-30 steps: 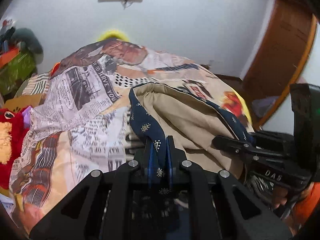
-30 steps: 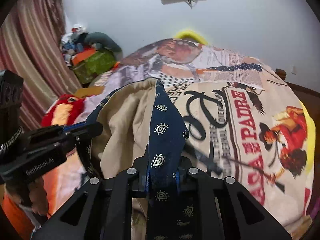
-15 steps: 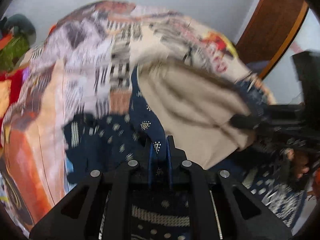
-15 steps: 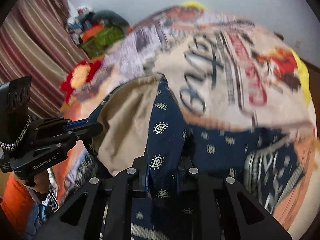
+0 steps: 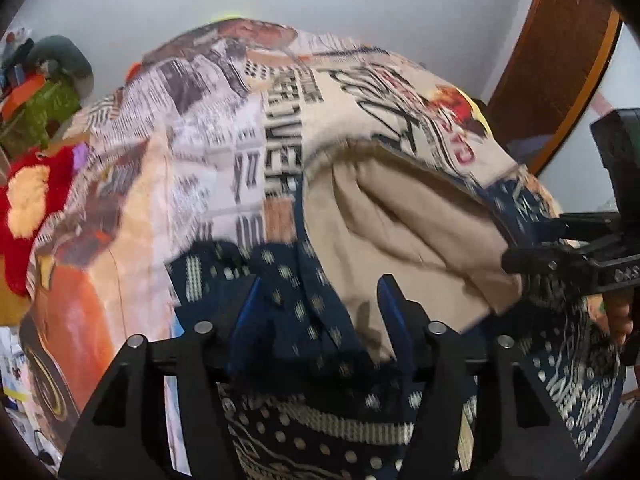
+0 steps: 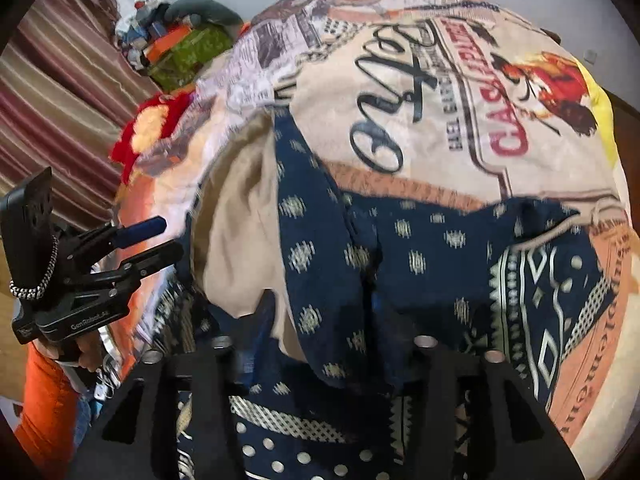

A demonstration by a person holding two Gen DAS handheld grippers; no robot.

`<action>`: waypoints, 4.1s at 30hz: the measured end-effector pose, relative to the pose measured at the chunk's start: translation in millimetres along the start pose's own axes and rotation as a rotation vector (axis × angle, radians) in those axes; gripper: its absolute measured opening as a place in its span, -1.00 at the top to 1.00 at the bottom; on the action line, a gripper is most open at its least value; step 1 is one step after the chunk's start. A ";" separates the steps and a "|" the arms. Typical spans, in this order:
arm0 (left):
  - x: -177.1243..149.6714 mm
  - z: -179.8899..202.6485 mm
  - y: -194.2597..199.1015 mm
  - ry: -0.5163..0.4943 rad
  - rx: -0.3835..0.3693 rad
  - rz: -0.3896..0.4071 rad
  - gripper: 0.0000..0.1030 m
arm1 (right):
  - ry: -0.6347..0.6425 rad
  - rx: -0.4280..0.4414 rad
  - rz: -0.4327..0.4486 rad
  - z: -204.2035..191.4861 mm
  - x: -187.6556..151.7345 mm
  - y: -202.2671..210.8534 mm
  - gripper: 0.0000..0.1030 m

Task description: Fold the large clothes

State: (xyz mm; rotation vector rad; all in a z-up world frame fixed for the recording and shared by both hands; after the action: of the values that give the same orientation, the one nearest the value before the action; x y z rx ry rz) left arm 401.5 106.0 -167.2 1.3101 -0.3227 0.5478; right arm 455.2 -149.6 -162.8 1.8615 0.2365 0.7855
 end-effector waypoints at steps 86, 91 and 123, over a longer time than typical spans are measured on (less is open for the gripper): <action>-127.4 22.0 66.4 -0.042 -0.079 -0.045 -0.16 | 0.023 -0.084 0.053 -61.2 -167.3 107.8 -0.54; -89.9 -32.3 80.7 0.081 0.037 0.060 -0.25 | -0.051 -0.109 0.114 -40.1 -153.6 117.7 -0.54; -16.8 -104.4 -82.5 0.418 -0.009 -0.111 0.57 | -0.294 -0.136 0.111 104.6 -38.1 3.0 0.52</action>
State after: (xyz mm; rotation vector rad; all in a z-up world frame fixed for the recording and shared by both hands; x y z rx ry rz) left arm 424.7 190.7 -268.6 1.1630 0.0926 0.7076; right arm 489.9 -248.7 -199.8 1.8450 -0.1053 0.5773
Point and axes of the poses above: each gripper's, at about its wrist camera, not at the fingertips, and y roughly against the way its jaws point, z to its right, x to its top, the point moved 2 cm from there along -y, roughly the way its jaws point, and after that the axes turned 12 degrees about y, right-handed, at the moved point
